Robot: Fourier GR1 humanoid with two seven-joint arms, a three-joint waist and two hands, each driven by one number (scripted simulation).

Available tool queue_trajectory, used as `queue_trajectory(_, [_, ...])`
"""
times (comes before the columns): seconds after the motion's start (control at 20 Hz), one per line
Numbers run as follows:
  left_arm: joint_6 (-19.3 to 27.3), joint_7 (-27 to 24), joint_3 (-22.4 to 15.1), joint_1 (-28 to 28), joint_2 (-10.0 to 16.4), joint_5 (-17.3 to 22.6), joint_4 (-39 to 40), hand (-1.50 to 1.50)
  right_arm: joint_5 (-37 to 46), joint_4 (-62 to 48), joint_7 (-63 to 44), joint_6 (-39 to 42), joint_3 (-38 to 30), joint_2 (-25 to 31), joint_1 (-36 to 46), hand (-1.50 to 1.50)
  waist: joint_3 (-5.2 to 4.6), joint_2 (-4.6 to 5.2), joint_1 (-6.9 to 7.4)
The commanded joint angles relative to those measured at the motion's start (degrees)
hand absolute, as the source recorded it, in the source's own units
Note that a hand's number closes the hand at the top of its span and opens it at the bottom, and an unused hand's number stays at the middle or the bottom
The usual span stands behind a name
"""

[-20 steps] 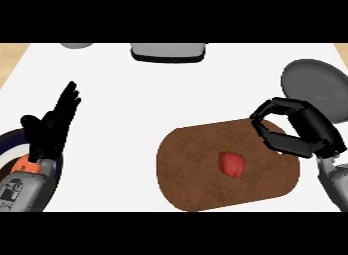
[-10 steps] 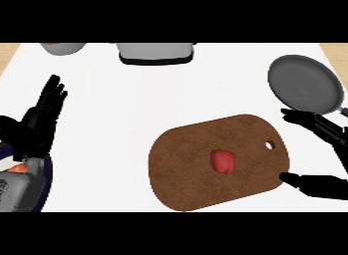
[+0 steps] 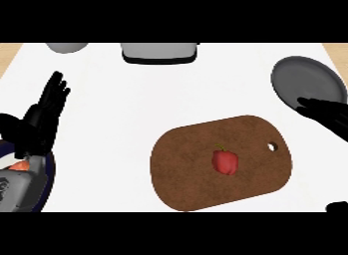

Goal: Pick the bell pepper from the cutting board and place it in the pan

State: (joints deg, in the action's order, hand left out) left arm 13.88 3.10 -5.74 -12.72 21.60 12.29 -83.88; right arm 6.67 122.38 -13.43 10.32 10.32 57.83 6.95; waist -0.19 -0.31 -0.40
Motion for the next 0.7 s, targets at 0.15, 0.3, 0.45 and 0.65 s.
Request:
queue_trajectory(0.15, [-1.16, 2.1, -0.19, -2.95, -1.17, -0.91, 0.36, 0.0, 4.39, 6.53, -20.64, 5.85, 9.93, -4.81, 15.08, -1.5, 0.08, 0.41, 1.54])
queue_trajectory(0.3, [-3.16, 0.74, 1.79, -1.25, -0.22, -0.06, 0.28, 0.0, 3.39, 0.4, -25.29, 9.53, 12.48, -11.19, 25.21, -1.5, 0.07, 0.44, 1.96])
queue_trajectory(0.45, [-2.02, -2.29, 0.82, -0.42, -2.99, -2.19, 2.53, 0.0, 0.82, 0.86, -30.65, 12.42, 14.58, -17.14, 28.34, -1.5, 0.08, 0.37, 1.32])
queue_trajectory(0.65, [-2.81, -1.12, 2.74, -1.24, -1.65, -2.48, 2.09, 0.0, 3.41, -0.28, -30.72, 12.6, 19.24, -23.74, 25.5, -1.5, 0.15, 0.33, 0.89])
